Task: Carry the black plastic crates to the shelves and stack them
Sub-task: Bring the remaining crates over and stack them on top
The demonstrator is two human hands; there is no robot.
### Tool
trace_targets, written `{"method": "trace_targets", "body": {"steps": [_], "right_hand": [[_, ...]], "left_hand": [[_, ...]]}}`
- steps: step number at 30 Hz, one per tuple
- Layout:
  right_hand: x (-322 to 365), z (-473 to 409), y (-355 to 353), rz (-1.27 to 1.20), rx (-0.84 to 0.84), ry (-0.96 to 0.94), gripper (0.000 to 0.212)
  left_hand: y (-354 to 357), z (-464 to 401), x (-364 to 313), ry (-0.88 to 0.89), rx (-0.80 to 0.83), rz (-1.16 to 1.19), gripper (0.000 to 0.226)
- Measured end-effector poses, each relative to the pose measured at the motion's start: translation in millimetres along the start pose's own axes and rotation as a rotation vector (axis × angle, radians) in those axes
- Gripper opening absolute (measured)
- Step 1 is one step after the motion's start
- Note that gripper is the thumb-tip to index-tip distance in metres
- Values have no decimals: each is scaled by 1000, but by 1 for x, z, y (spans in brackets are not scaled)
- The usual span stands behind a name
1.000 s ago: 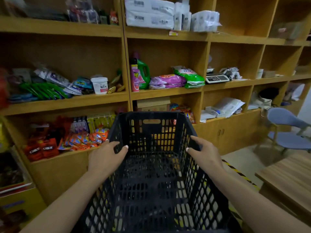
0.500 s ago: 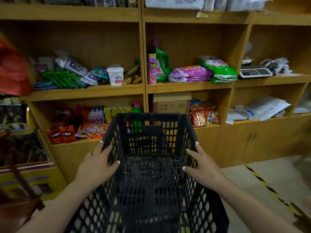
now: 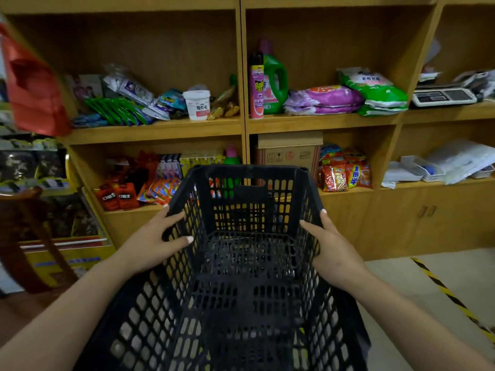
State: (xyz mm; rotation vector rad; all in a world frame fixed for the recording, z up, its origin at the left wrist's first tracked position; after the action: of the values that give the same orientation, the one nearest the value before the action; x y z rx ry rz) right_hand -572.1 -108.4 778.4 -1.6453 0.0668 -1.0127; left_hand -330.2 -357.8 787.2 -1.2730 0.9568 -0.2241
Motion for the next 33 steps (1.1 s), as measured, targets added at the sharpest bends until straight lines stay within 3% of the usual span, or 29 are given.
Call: {"method": "trace_targets", "body": {"steps": [6, 18, 33], "right_hand": [[-2, -8, 1, -18, 18, -43, 83], [20, -54, -24, -65, 126, -59, 84], [28, -205, -31, -70, 74, -114, 76]], "left_hand": [[2, -3, -4, 10, -21, -41, 85], [-36, -47, -10, -8, -51, 93, 75], [-44, -164, 2, -35, -130, 99, 78]]}}
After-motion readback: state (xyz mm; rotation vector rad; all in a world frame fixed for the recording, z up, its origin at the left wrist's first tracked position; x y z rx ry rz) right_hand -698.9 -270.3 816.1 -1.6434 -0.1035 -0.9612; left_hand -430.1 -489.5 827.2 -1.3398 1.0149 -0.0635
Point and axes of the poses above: each hand's wrist, its own z-axis away from the middle knuckle, its own y-axis out of the palm, x = y × z, the point moved 1 cm from there along -z, towards the middle knuckle
